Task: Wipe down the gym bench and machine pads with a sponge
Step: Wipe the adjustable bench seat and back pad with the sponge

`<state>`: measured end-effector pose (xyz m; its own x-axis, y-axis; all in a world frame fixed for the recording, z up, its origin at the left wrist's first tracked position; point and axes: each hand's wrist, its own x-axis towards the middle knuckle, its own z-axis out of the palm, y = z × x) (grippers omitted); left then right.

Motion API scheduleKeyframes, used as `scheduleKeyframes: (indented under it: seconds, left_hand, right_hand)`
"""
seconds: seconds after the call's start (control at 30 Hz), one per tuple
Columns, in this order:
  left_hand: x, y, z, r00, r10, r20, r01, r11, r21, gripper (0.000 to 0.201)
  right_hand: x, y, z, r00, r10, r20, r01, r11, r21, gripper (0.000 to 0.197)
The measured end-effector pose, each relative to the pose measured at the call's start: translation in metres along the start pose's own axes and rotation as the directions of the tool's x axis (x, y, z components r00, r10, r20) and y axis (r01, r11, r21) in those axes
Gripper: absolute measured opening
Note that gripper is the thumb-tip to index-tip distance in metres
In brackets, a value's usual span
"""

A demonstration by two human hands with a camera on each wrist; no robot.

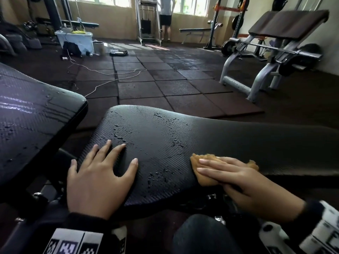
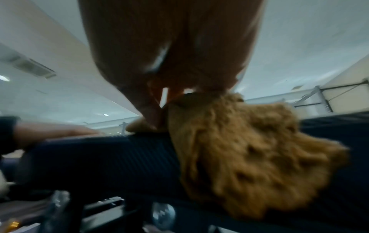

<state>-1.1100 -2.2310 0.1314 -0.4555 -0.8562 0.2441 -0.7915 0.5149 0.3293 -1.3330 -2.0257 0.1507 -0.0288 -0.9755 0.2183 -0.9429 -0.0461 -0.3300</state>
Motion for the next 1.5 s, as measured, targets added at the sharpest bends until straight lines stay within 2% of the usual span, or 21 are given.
scheduleKeyframes:
  seconds: [0.07,0.13,0.27,0.33,0.47,0.57,0.67,0.77,0.9,1.0,1.07,1.13,1.3,1.4,1.5]
  left_hand:
    - [0.000,0.000,0.000,1.000,0.000,0.000,0.000,1.000,-0.002,0.075]
    - [0.001,0.000,0.000,1.000,-0.003,0.001,0.003,1.000,-0.007,0.075]
    - [0.001,0.000,-0.001,1.000,-0.005,0.006,0.005,1.000,-0.003,0.074]
    - [0.001,0.000,-0.001,1.000,-0.005,0.010,0.005,1.000,0.005,0.075]
    - [0.001,-0.001,-0.001,1.000,-0.001,0.012,0.000,1.000,0.011,0.076]
    - [0.000,-0.002,0.000,1.000,0.005,0.002,-0.005,1.000,0.004,0.076]
    - [0.000,-0.002,0.000,1.000,0.007,-0.011,-0.007,1.000,-0.007,0.073]
    - [0.000,-0.002,0.001,1.000,0.005,-0.017,-0.005,1.000,-0.009,0.073]
    - [0.000,-0.002,0.001,1.000,-0.003,-0.017,0.003,1.000,-0.008,0.072]
    - [0.000,-0.001,0.000,1.000,-0.003,-0.019,0.003,1.000,-0.003,0.074]
    - [0.000,-0.001,0.000,1.000,-0.005,-0.021,0.005,1.000,-0.003,0.074]
    - [0.000,-0.001,0.000,1.000,-0.004,-0.017,0.004,1.000,0.003,0.074]
    - [0.000,-0.004,0.001,1.000,0.016,-0.026,-0.016,1.000,-0.008,0.076]
    - [0.000,-0.006,0.002,0.999,0.045,-0.028,-0.045,0.999,-0.016,0.078]
    - [0.000,-0.013,-0.001,0.996,0.082,-0.035,-0.085,0.994,-0.073,0.076]
  right_hand:
    - [-0.013,0.011,-0.002,0.997,0.051,-0.049,-0.051,0.999,0.005,0.053]
    - [-0.018,0.020,-0.001,0.982,0.152,-0.115,-0.156,0.987,-0.033,0.052]
    - [0.002,0.024,0.006,0.891,0.402,-0.210,-0.428,0.899,-0.098,0.053]
    - [0.019,0.018,0.010,0.879,0.436,-0.192,-0.463,0.877,-0.128,0.056]
    - [0.036,-0.009,0.024,0.917,0.345,-0.201,-0.376,0.915,-0.148,0.056]
    - [0.020,-0.020,0.033,0.951,0.187,-0.245,-0.225,0.964,-0.138,0.046]
    - [-0.005,-0.016,0.030,0.958,0.120,-0.260,-0.158,0.979,-0.129,0.042]
    - [-0.017,0.000,0.022,0.954,0.129,-0.271,-0.176,0.972,-0.157,0.042]
    - [-0.002,0.023,0.016,0.903,0.315,-0.294,-0.369,0.917,-0.152,0.051]
    - [0.021,0.027,0.021,0.890,0.381,-0.252,-0.421,0.898,-0.130,0.056]
    - [0.032,0.018,0.027,0.906,0.345,-0.245,-0.381,0.917,-0.115,0.056]
    - [0.035,0.003,0.034,0.928,0.255,-0.271,-0.294,0.949,-0.114,0.053]
    - [0.004,-0.018,0.040,0.955,0.053,-0.292,-0.106,0.980,-0.169,0.041]
    - [-0.016,-0.012,0.034,0.947,0.038,-0.318,-0.096,0.981,-0.168,0.041]
    - [-0.014,-0.003,0.033,0.939,0.100,-0.330,-0.169,0.968,-0.187,0.043]
